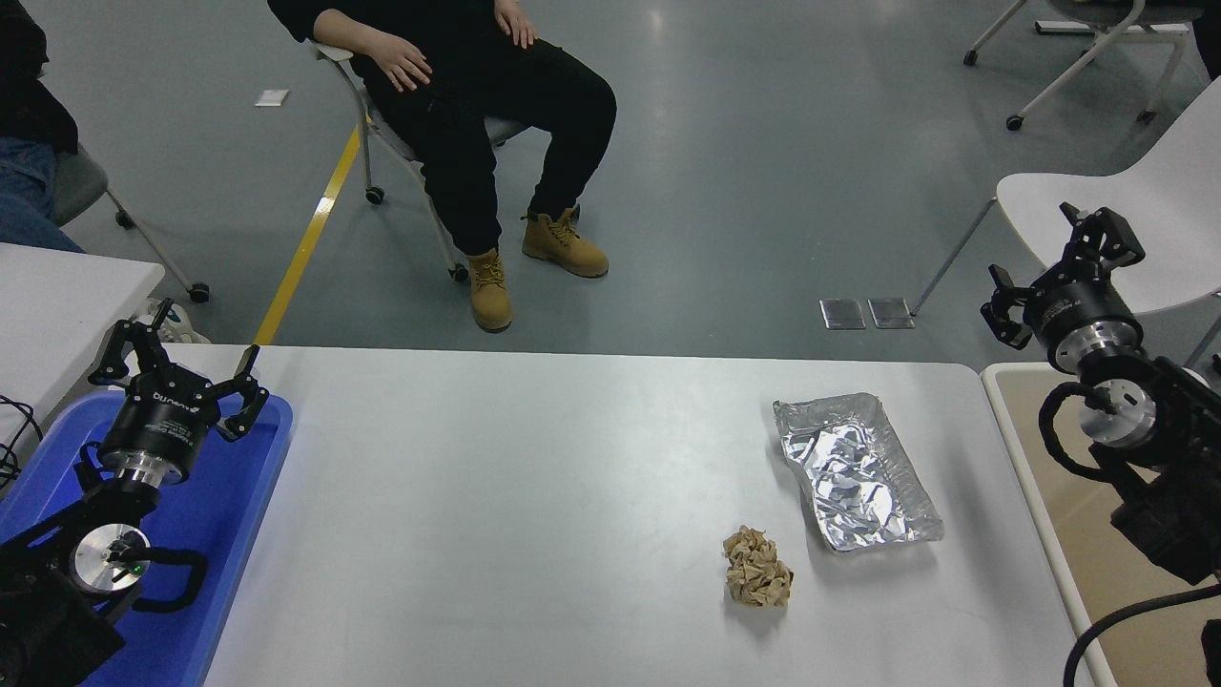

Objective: Clean the table surface

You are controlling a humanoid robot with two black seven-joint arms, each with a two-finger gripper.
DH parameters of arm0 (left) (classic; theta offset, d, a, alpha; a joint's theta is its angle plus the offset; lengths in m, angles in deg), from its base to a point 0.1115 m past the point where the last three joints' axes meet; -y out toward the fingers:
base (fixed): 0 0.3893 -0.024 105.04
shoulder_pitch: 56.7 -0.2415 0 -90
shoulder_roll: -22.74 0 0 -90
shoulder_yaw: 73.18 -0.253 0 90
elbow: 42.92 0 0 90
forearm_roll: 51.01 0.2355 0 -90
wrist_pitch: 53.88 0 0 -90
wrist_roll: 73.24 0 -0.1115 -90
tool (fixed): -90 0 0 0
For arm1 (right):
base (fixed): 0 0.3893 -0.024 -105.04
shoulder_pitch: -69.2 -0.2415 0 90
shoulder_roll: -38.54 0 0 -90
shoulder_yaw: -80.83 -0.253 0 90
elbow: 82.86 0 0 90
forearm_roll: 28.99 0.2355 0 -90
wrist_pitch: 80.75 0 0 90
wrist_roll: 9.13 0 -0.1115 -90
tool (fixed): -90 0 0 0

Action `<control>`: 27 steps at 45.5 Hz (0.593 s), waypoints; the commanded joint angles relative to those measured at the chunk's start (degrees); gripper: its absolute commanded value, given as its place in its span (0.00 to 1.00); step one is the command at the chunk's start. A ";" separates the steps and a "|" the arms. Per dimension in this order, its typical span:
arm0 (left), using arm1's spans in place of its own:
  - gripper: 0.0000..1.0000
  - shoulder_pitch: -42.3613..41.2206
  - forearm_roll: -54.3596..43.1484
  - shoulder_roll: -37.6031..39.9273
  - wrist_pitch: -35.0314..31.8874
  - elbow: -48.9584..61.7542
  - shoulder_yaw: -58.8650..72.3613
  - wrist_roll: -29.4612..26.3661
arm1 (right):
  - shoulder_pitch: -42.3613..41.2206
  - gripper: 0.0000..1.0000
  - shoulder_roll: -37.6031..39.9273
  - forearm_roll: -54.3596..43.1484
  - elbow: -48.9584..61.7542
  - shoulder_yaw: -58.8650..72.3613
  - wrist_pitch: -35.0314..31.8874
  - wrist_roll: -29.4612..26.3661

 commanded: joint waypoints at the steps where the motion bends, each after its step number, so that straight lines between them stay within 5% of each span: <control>1: 1.00 0.00 0.00 -0.08 0.00 0.00 0.00 -0.01 | -2.22 0.97 2.55 -3.80 1.62 6.38 -0.07 0.12; 17: 1.00 0.00 0.00 -0.08 0.00 0.00 0.00 -0.01 | -10.05 0.96 10.65 -17.87 1.44 44.36 -0.16 0.56; 27: 1.00 0.00 0.00 0.00 0.00 0.00 0.00 -0.01 | -13.21 0.91 11.00 -31.05 1.27 56.76 -0.16 5.92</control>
